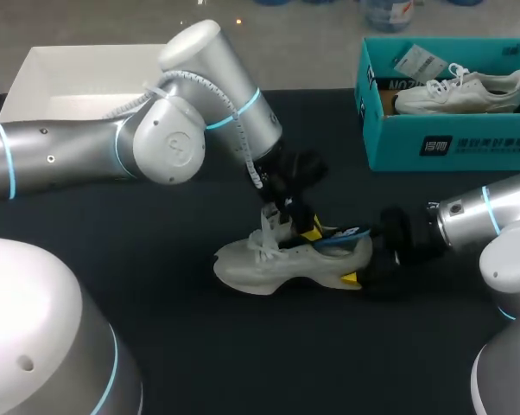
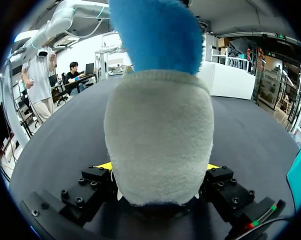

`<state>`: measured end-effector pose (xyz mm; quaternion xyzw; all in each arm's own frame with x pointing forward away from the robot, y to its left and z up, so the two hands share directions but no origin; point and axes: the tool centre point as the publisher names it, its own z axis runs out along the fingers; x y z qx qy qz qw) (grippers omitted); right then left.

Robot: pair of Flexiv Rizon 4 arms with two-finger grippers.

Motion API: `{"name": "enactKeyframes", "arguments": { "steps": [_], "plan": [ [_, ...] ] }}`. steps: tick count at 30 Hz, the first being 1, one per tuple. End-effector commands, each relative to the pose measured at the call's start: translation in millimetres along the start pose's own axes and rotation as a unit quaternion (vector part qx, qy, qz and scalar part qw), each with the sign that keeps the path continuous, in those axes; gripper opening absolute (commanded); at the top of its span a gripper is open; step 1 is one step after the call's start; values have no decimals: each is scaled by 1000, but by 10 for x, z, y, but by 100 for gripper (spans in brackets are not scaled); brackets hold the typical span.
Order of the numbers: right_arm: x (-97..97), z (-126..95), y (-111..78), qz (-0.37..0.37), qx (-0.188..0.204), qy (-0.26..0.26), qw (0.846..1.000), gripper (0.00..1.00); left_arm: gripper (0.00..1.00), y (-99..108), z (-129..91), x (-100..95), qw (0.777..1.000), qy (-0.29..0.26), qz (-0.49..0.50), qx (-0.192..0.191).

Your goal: Take the shoe out of the shoebox, open the shoe tongue, remove and reinsert the insole, then place the shoe into the shoebox

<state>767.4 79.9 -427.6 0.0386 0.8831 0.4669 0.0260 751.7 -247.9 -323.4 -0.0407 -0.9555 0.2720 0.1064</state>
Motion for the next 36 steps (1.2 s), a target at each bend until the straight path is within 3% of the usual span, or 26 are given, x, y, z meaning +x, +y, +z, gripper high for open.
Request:
{"name": "enactKeyframes", "arguments": {
  "steps": [1,6,15,17,36],
  "plan": [
    [17,23,-5,0,2,-1,1000,0,61,20,-18,55,1000,-12,-4,12],
    [17,23,-5,0,2,-1,1000,0,50,11,10,92,999,-34,-1,8],
    [17,23,-5,0,2,-1,1000,0,55,20,73,143,996,-81,16,33],
    [17,23,-5,0,2,-1,1000,0,50,14,70,144,996,-79,17,34],
    [17,23,-5,0,2,-1,1000,0,45,-116,318,12,994,-97,24,37]
  ]
}}
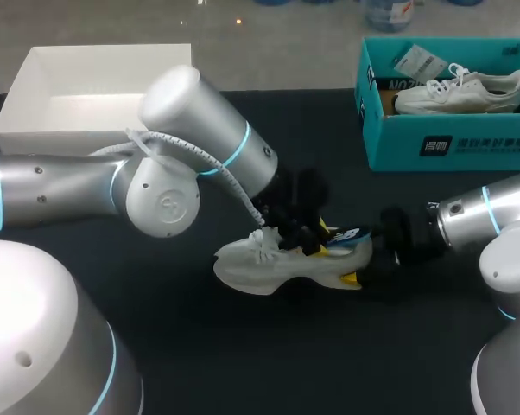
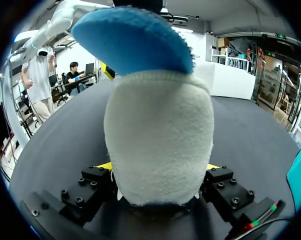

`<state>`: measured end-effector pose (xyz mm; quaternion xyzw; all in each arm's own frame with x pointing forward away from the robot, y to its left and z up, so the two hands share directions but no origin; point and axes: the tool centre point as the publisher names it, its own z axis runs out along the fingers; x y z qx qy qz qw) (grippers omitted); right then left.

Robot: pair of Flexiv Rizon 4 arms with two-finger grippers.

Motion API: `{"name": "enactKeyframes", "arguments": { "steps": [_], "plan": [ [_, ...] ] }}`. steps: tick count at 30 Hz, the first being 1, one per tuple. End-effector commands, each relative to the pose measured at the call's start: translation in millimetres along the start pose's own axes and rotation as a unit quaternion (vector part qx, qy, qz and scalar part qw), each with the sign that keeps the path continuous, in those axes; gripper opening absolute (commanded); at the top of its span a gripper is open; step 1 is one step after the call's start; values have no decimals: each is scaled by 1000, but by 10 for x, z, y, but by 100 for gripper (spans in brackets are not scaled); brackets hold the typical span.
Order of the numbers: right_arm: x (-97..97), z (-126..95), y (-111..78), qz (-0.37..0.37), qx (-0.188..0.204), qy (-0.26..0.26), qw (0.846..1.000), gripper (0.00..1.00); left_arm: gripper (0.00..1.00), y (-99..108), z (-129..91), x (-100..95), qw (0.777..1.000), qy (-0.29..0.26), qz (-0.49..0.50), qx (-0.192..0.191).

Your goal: Take the shoe out of the shoebox, open the shoe tongue, remove and reinsert the insole, then place the shoe into the shoebox

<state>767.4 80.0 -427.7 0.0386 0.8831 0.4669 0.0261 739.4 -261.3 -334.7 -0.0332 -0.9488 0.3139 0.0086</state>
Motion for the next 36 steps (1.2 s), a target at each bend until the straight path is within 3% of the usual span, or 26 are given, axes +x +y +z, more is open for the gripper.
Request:
{"name": "enactKeyframes", "arguments": {
  "steps": [1,5,7,10,11,18,36],
  "plan": [
    [16,23,-4,0,2,-1,1000,0,45,-52,165,-55,1000,-6,-1,-3],
    [16,23,-4,0,2,-1,1000,0,42,-71,228,-94,1000,-17,-2,-6],
    [16,23,-4,0,2,-1,1000,0,35,-68,235,-109,1000,-20,-4,-8],
    [16,23,-4,0,2,-1,1000,0,19,-44,227,-132,999,-29,-7,-14],
    [16,23,-4,0,2,-1,1000,0,0,-36,224,-140,999,-31,-9,-15],
    [16,23,-4,0,2,-1,1000,0,0,-17,84,-129,999,-30,-17,-13],
    [16,23,-4,0,2,-1,1000,0,0,-221,-498,-40,996,35,-32,70]
  ]
}}
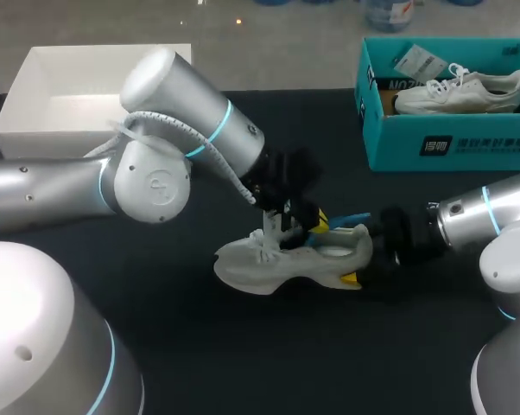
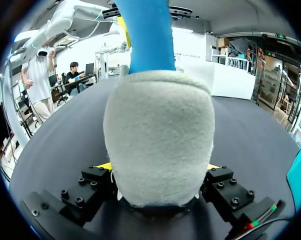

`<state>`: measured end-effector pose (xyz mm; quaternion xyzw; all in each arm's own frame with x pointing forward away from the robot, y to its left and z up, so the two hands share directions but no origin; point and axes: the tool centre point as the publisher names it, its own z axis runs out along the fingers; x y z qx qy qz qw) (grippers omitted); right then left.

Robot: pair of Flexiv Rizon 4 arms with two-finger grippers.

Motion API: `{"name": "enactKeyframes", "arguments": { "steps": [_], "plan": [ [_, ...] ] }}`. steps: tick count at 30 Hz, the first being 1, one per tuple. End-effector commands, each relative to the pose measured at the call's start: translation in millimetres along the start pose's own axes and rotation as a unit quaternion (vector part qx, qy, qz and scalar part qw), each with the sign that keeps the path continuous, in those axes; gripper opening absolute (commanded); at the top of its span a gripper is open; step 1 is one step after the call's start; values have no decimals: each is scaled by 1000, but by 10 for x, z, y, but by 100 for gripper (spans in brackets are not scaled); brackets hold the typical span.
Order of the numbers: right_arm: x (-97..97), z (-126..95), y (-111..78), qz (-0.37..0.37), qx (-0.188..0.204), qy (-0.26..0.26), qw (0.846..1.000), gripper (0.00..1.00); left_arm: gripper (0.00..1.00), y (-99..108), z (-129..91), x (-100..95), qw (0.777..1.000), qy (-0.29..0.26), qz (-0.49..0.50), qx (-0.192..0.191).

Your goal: Take the shoe out of the shoebox, open the shoe tongue, remove and reinsert the insole, then place the shoe into the shoebox

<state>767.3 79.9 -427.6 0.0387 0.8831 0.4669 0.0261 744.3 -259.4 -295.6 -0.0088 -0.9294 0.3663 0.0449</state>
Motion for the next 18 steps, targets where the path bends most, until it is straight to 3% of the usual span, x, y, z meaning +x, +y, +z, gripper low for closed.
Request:
{"name": "enactKeyframes", "arguments": {
  "steps": [1,7,13,18],
  "plan": [
    [16,24,-4,0,2,-1,1000,0,0,-62,-196,19,1000,16,-1,18],
    [16,24,-4,0,2,-1,1000,0,0,-276,-334,2,999,30,-10,35],
    [16,24,-4,0,2,-1,1000,0,0,-356,-308,-22,999,27,-5,30],
    [16,24,-4,0,2,-1,1000,0,0,-534,-369,20,998,38,0,50]
  ]
}}
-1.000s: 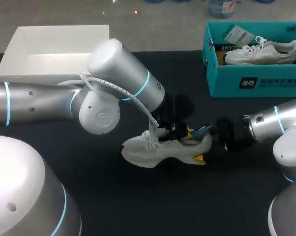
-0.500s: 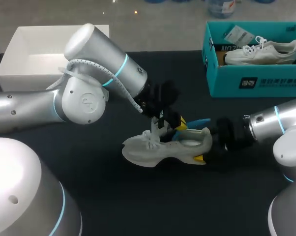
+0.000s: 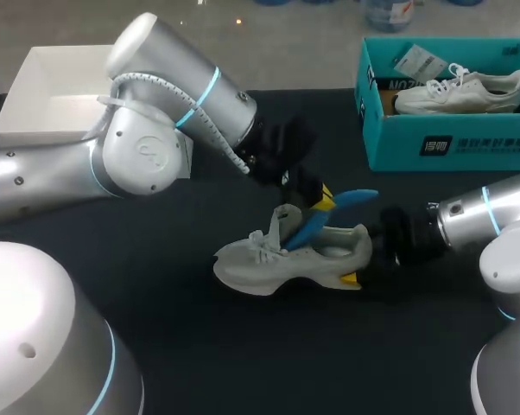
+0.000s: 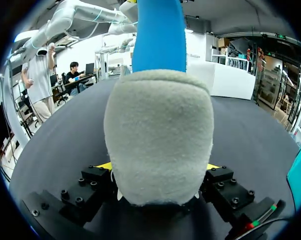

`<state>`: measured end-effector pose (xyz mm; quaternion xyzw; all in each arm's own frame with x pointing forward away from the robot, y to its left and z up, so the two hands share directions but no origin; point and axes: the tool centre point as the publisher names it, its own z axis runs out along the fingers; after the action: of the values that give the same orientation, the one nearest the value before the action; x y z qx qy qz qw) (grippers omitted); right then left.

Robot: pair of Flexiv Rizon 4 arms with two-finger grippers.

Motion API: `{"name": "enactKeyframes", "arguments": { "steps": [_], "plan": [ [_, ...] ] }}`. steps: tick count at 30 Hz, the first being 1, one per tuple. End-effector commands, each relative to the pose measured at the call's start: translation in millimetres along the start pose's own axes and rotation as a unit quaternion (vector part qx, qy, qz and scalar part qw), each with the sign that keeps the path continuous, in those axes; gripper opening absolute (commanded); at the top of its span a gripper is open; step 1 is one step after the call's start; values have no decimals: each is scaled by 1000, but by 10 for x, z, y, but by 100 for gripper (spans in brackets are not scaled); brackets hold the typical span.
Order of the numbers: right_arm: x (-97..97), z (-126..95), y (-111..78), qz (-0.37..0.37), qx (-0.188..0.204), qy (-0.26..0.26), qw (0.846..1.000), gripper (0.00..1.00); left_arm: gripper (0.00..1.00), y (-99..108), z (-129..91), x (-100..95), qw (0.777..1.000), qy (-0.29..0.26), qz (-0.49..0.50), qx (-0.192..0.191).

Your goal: Take the shoe out of the shoebox, open the shoe tongue, remove and reinsert the insole, then place the shoe into the shoebox

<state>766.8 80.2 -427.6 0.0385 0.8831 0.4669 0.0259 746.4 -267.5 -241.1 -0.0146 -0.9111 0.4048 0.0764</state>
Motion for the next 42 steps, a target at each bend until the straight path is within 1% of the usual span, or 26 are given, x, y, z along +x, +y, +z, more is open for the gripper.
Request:
{"name": "enactKeyframes", "arguments": {
  "steps": [1,10,13,14,15,17,19,20,42],
  "plan": [
    [10,22,-6,0,2,-1,1000,0,0,-149,-39,20,1000,9,7,13],
    [10,22,-6,0,2,-1,1000,0,0,-535,-313,99,996,49,22,73],
    [10,22,-6,0,2,-1,1000,0,0,-666,-434,119,992,76,25,97],
    [10,22,-6,0,2,-1,1000,0,0,-713,-482,122,989,98,23,110],
    [10,22,-6,0,2,-1,1000,0,0,-753,-525,123,987,108,23,116],
    [10,22,-6,0,2,-1,1000,0,0,-835,-604,134,984,124,30,124],
    [10,22,-6,0,2,-1,1000,0,0,-918,-657,155,983,137,41,119],
    [10,22,-6,0,2,-1,1000,0,0,-961,-673,158,983,137,46,110],
    [10,22,-6,0,2,-1,1000,0,0,-961,-673,158,983,137,46,110]
  ]
}}
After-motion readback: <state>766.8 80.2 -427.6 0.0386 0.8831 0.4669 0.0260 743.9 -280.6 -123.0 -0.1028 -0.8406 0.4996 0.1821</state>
